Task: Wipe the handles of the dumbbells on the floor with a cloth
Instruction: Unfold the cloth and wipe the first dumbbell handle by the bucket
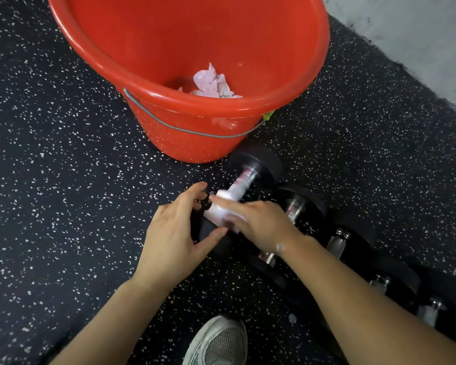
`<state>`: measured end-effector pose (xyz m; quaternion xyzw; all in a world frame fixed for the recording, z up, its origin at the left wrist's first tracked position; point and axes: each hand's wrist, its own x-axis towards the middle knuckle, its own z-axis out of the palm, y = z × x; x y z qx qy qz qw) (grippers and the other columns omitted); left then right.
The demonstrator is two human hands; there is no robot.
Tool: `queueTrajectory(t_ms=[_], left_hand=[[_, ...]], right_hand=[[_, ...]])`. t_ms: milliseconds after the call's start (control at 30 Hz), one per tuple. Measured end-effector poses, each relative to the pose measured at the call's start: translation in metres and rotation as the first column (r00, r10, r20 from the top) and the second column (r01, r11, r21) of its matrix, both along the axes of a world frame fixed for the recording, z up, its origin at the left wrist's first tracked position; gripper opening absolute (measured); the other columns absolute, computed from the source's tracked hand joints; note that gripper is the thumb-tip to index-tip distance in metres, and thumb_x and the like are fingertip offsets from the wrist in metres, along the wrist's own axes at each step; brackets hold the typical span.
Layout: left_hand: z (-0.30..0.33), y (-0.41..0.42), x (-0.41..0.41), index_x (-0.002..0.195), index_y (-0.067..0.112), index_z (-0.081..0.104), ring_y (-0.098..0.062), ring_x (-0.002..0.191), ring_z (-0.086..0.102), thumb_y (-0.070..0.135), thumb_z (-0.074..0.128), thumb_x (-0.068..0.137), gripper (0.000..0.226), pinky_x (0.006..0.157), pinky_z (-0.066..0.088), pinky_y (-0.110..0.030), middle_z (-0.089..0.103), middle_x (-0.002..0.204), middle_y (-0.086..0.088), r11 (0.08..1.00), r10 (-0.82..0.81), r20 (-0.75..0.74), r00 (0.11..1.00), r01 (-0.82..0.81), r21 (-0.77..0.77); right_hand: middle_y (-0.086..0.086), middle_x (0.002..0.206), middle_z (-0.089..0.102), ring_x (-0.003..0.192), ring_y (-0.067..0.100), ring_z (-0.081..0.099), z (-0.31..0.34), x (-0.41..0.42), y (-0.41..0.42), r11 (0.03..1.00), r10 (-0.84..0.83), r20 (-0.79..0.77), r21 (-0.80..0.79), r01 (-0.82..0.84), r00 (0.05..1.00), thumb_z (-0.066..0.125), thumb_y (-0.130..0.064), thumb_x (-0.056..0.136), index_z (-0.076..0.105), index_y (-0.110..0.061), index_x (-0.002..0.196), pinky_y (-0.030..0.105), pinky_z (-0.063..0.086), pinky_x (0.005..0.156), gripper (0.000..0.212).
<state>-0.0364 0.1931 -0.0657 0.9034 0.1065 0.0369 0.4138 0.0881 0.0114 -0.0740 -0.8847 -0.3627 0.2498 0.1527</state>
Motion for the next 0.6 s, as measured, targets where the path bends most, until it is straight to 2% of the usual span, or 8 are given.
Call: queueTrajectory(t_ms=[100, 200, 267, 333, 367, 433, 533, 600], left_hand=[[0.0, 0.001, 0.0, 0.148, 0.029, 0.038, -0.006, 0.113, 0.063, 0.057, 0.075, 0.082, 0.081, 0.098, 0.044, -0.036, 0.062, 0.132, 0.015, 1.0, 0.0, -0.002, 1.0, 0.001, 0.009], [0.001, 0.001, 0.0, 0.148, 0.028, 0.038, -0.005, 0.112, 0.063, 0.061, 0.072, 0.083, 0.08, 0.098, 0.044, -0.035, 0.062, 0.132, 0.014, 1.0, -0.007, -0.001, 1.0, 0.007, 0.015], [0.0, 0.001, 0.0, 0.147, 0.028, 0.039, -0.005, 0.112, 0.063, 0.061, 0.071, 0.083, 0.078, 0.096, 0.041, -0.032, 0.061, 0.132, 0.015, 1.0, -0.008, 0.0, 1.0, 0.008, 0.021], [-0.001, 0.001, 0.0, 0.147, 0.027, 0.041, -0.006, 0.112, 0.063, 0.055, 0.077, 0.084, 0.078, 0.095, 0.039, -0.03, 0.061, 0.132, 0.015, 1.0, -0.008, -0.002, 1.0, 0.008, 0.019], [-0.001, 0.001, 0.0, 0.146, 0.026, 0.042, -0.006, 0.113, 0.063, 0.052, 0.078, 0.083, 0.078, 0.095, 0.038, -0.03, 0.061, 0.132, 0.016, 1.0, -0.007, -0.002, 1.0, 0.007, 0.018], [0.0, 0.0, 0.0, 0.146, 0.026, 0.042, -0.006, 0.112, 0.063, 0.05, 0.079, 0.082, 0.078, 0.095, 0.038, -0.03, 0.062, 0.132, 0.016, 1.0, -0.003, 0.002, 1.0, 0.003, 0.024], [0.001, 0.0, 0.0, 0.146, 0.026, 0.042, -0.007, 0.111, 0.064, 0.053, 0.079, 0.081, 0.079, 0.096, 0.041, -0.034, 0.062, 0.132, 0.015, 1.0, -0.006, 0.001, 1.0, 0.006, 0.025], [0.001, 0.001, 0.0, 0.147, 0.028, 0.04, -0.006, 0.112, 0.063, 0.056, 0.077, 0.081, 0.08, 0.098, 0.041, -0.034, 0.062, 0.132, 0.015, 1.0, -0.005, -0.005, 1.0, 0.005, 0.018]], right_hand=[[-0.008, 0.055, 0.044, 0.058, 0.022, 0.052, 0.0, 0.017, 0.0, 0.976, -0.214, 0.142, -0.006, 0.217, 0.966, 0.036, -0.048, 0.107, 0.028, -0.053, 0.153, 0.038, 0.042, 0.06, 0.047], [-0.008, 0.05, 0.041, 0.055, 0.021, 0.047, -0.004, 0.014, 0.0, 0.945, -0.327, 0.091, 0.036, 0.325, 0.941, 0.037, -0.045, 0.108, 0.029, -0.053, 0.153, 0.037, 0.038, 0.059, 0.047], [-0.005, 0.052, 0.05, 0.054, 0.02, 0.051, -0.007, 0.001, 0.001, 0.973, -0.222, 0.015, 0.071, 0.22, 0.975, 0.041, -0.04, 0.107, 0.029, -0.056, 0.152, 0.035, 0.04, 0.058, 0.048], [0.001, 0.073, 0.072, 0.067, 0.023, 0.066, -0.007, -0.015, 0.0, 0.995, -0.06, -0.096, 0.073, 0.067, 0.994, 0.049, -0.03, 0.104, 0.024, -0.065, 0.148, 0.037, 0.052, 0.066, 0.062], [0.004, 0.083, 0.076, 0.074, 0.024, 0.069, -0.007, -0.018, 0.0, 0.999, -0.002, -0.114, 0.052, 0.008, 0.994, 0.051, -0.028, 0.102, 0.021, -0.069, 0.145, 0.039, 0.054, 0.071, 0.067], [0.005, 0.08, 0.072, 0.07, 0.024, 0.066, -0.003, -0.009, 0.0, 0.999, 0.038, -0.054, 0.009, -0.037, 0.998, 0.048, -0.037, 0.104, 0.02, -0.069, 0.145, 0.039, 0.051, 0.068, 0.059], [-0.004, 0.056, 0.05, 0.052, 0.021, 0.051, 0.001, 0.01, 0.0, 0.993, -0.116, 0.111, -0.014, 0.118, 0.987, 0.037, -0.05, 0.107, 0.027, -0.055, 0.153, 0.035, 0.038, 0.056, 0.048], [-0.004, 0.055, 0.049, 0.057, 0.026, 0.056, -0.004, 0.017, -0.002, 0.956, -0.292, 0.108, 0.019, 0.291, 0.95, 0.036, -0.048, 0.107, 0.025, -0.052, 0.155, 0.038, 0.043, 0.058, 0.049]])
